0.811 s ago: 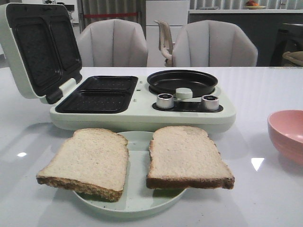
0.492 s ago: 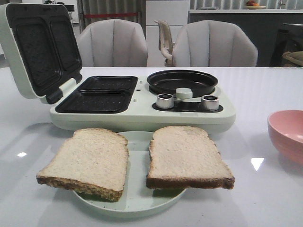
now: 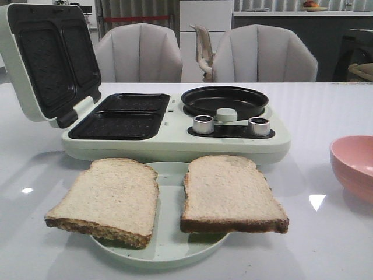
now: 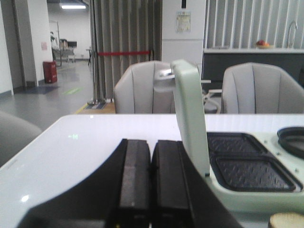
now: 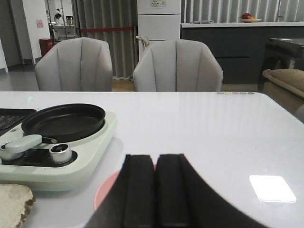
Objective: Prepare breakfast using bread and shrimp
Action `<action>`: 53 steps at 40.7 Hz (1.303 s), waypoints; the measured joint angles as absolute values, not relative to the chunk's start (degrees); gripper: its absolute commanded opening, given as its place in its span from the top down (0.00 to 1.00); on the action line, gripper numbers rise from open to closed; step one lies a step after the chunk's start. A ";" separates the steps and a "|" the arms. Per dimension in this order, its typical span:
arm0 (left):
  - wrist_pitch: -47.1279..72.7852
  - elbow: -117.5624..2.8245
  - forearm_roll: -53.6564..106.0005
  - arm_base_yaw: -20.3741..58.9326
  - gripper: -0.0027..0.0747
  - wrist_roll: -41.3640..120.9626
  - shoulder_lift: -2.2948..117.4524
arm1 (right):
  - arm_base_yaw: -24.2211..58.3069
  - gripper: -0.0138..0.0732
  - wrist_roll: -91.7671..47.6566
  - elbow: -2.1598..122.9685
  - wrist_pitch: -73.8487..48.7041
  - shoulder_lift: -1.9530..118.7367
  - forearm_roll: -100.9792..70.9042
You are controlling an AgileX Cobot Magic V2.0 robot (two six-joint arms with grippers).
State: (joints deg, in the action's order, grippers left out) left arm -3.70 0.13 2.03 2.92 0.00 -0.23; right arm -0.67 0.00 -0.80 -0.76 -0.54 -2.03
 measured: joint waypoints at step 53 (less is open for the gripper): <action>30.98 -36.42 0.00 2.92 0.72 0.00 32.50 | -0.67 0.49 0.00 37.17 -33.93 42.06 -2.03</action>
